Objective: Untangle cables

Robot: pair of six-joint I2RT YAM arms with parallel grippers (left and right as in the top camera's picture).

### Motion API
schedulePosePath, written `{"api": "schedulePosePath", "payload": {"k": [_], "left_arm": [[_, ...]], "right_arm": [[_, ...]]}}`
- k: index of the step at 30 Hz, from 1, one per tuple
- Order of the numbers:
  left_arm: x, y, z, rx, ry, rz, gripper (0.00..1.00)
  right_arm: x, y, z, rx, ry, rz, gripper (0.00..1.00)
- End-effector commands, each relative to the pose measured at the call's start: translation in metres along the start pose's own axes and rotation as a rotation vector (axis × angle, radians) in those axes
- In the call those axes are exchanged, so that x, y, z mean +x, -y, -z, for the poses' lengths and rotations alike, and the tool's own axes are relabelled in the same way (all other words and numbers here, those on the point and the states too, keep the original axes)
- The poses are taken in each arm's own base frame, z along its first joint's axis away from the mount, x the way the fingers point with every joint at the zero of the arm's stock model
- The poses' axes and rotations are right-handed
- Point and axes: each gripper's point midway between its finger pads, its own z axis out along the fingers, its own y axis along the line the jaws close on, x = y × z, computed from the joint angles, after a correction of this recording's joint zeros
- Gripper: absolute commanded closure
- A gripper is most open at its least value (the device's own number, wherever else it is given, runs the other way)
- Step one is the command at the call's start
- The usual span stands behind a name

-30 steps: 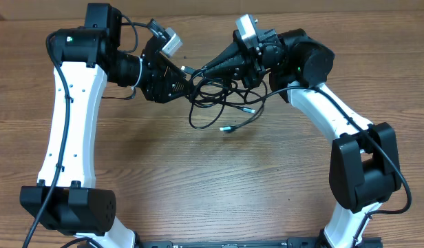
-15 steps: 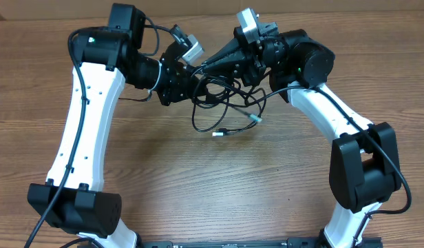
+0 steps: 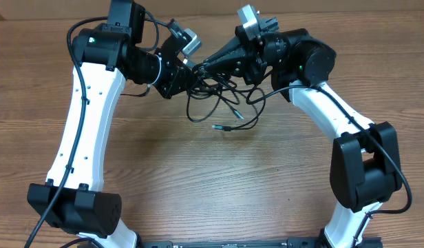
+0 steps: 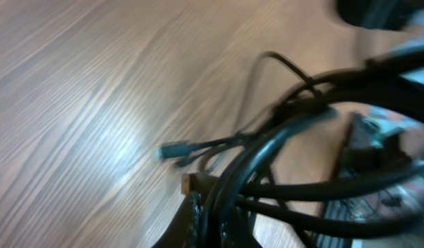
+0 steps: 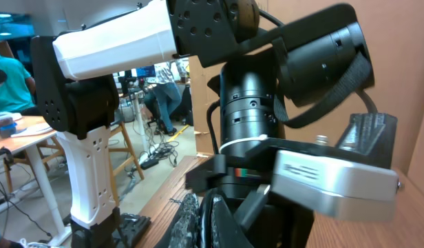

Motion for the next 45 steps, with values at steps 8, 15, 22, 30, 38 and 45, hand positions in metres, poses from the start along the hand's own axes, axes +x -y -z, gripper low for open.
{"api": "schedulePosePath", "payload": {"k": [8, 15, 22, 30, 38, 45], "left_arm": [[0.006, -0.052, 0.012, -0.233, -0.019, 0.184, 0.96], [-0.009, -0.075, 0.026, -0.283, 0.095, 0.345, 0.96], [-0.034, -0.086, 0.046, -0.200, 0.265, 0.484, 0.96], [-0.084, -0.039, 0.071, 0.183, 0.448, 0.373, 0.96], [-0.121, -0.018, 0.104, 0.360, 0.560, 0.324, 0.96], [-0.131, -0.022, 0.120, 0.369, 0.604, 0.348, 0.96]], "right_arm": [[0.013, 0.001, 0.009, -0.022, -0.110, -0.197, 0.96], [0.035, 0.010, 0.012, -0.026, -0.149, -0.465, 0.96], [0.042, 0.014, 0.012, -0.021, -0.150, -0.562, 0.96], [0.051, 0.019, 0.013, -0.018, -0.150, -0.637, 0.96], [0.071, 0.025, 0.011, -0.024, -0.151, -0.712, 0.96], [0.087, 0.026, 0.012, -0.027, -0.149, -0.751, 0.96]]}}
